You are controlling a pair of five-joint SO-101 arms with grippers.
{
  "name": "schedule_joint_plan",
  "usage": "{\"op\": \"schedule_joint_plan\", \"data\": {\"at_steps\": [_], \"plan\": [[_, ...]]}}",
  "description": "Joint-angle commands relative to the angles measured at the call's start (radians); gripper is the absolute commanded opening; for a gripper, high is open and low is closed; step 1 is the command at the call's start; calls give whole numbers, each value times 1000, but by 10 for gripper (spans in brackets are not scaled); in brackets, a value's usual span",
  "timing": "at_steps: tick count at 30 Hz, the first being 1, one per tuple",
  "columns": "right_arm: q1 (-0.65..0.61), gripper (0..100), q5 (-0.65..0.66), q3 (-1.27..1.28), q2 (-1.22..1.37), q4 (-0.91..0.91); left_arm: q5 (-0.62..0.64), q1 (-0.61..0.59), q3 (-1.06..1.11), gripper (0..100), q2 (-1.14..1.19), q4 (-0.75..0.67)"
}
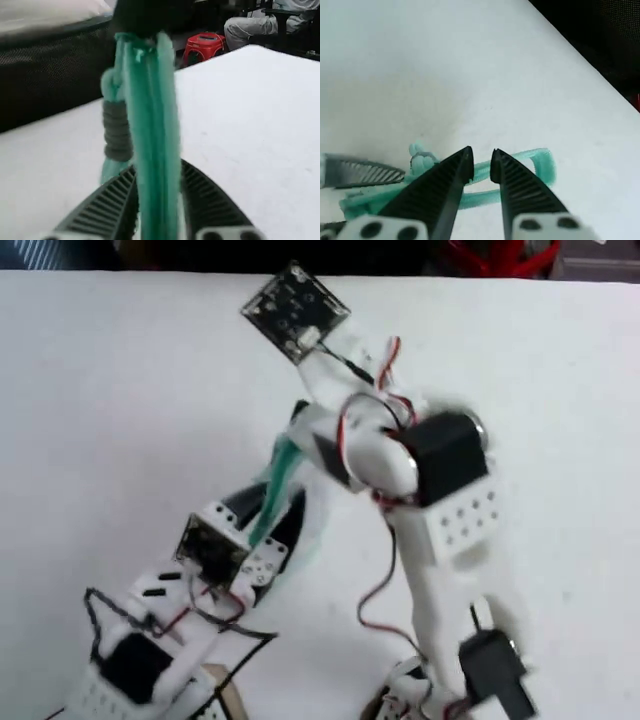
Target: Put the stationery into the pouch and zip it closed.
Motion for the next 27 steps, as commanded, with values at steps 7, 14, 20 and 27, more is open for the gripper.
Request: {"op": "schedule_joint_plan", "data": {"at_steps": [7,14,20,27], "plan": [[-96,77,2,103,-74,8,-11,-2,2,132,7,-5],[-44,80,-8,-5,-76,4,-12,-2,0,33,7,-6],[-31,81,-110,-256,-76,10,-12,-2,0,21,7,-6],[-140,179,-86,-94,-70,15,-12,-2,5,23,7,-21]]}}
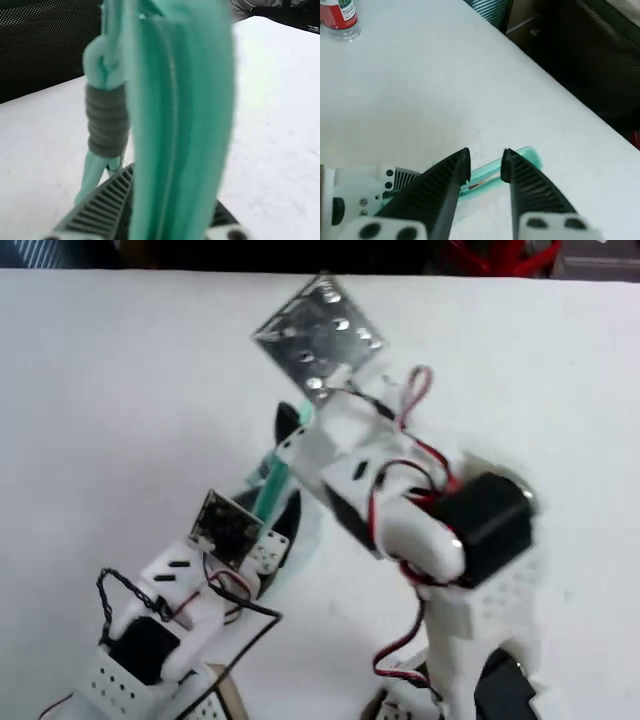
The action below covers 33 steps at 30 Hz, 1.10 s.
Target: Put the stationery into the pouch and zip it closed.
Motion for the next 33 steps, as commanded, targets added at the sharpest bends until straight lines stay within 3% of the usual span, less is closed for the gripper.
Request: {"op": "schedule_joint_plan", "data": {"at_steps": [1,11,16,18,21,33], "plan": [[-61,187,8,54,-1,4,-14,-1,-9,23,-5,-23],[-76,175,11,245,2,4,-14,-1,-11,23,-5,-23],[25,171,75,290,-7,4,-14,-2,-11,23,-5,-23],[62,135,81,290,-7,4,-14,-2,-11,23,-5,-23],[93,6,81,285,-7,2,-14,-2,-11,23,-5,-23],[119,17,81,163,-5,1,-14,-2,-11,23,-5,-23]]}}
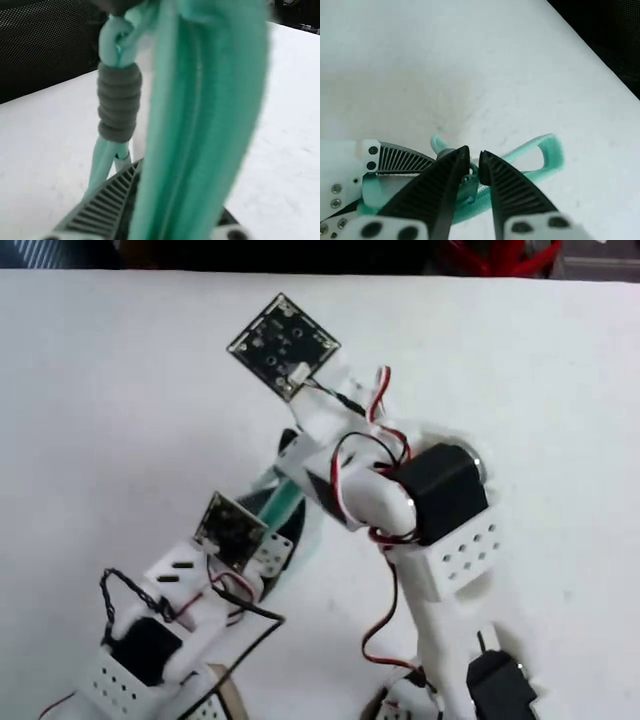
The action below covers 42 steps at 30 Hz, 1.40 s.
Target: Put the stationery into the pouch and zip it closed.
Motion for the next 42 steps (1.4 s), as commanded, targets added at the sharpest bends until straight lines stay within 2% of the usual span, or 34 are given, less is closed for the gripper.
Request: {"op": "schedule_joint_plan", "data": {"at_steps": [1,8,16,19,24,26,33,35,42], "plan": [[54,17,14,-25,-4,12,-12,-7,-11,23,-5,-20],[239,17,15,-28,-4,12,-12,-7,-11,23,-5,-20],[249,17,6,-32,-5,2,-12,-7,-12,23,-5,-20],[183,23,2,-87,-33,10,-12,-7,-12,23,-5,-20],[-25,170,-84,-123,-84,10,-12,-7,-11,23,-5,-20],[-71,164,-94,-121,-74,10,-12,-7,-11,23,-5,-20],[-73,138,-94,-118,22,15,-14,-7,-12,23,-5,-20],[-73,138,-95,-114,27,16,-48,-7,-14,23,-5,-20],[-71,135,-95,60,-21,16,-75,-7,-14,23,-5,-20]]}}
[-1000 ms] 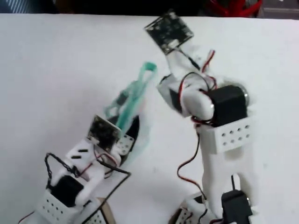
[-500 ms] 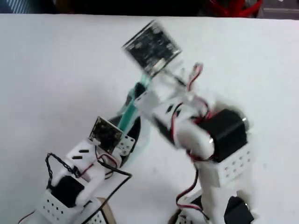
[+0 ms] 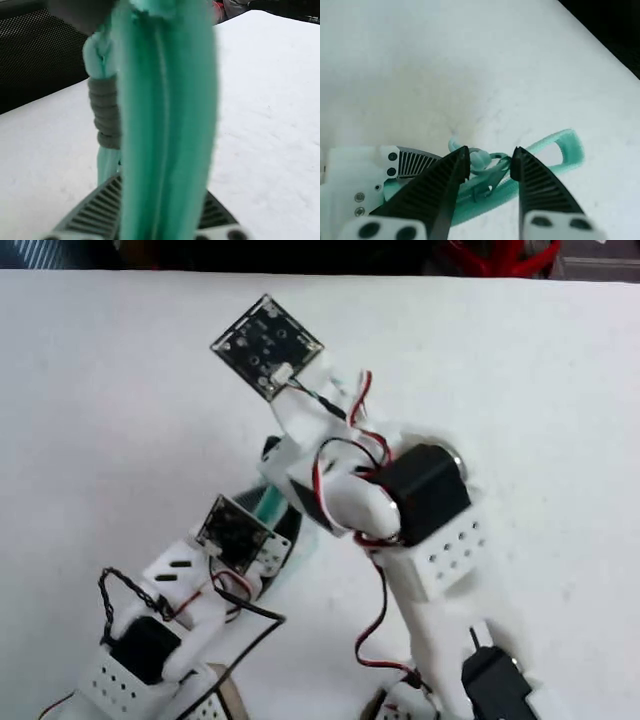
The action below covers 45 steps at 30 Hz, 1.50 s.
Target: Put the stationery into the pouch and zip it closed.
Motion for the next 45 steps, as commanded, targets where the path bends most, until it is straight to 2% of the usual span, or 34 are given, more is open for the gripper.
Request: {"op": "schedule_joint_plan", "data": {"at_steps": [1,7,9,15,18,23,35,39,45], "plan": [[-1,135,-3,60,-45,15,-14,-4,-14,23,-5,-20],[105,137,-6,55,-108,15,-14,-4,-11,23,-5,-21],[128,139,-55,55,-108,15,-15,-4,-8,23,-5,-37],[96,218,-127,74,-76,15,-17,-4,0,23,-5,-41],[70,180,-126,78,-64,15,-17,-4,0,23,-5,-41],[54,12,-118,75,-68,12,-17,-4,0,23,-5,-41],[68,19,-80,18,-70,8,-18,-4,-2,23,-5,-41],[116,19,-78,-81,-62,8,-18,-4,-2,23,-5,-41],[197,19,-72,-92,-58,4,-18,-4,0,23,-5,-41]]}}
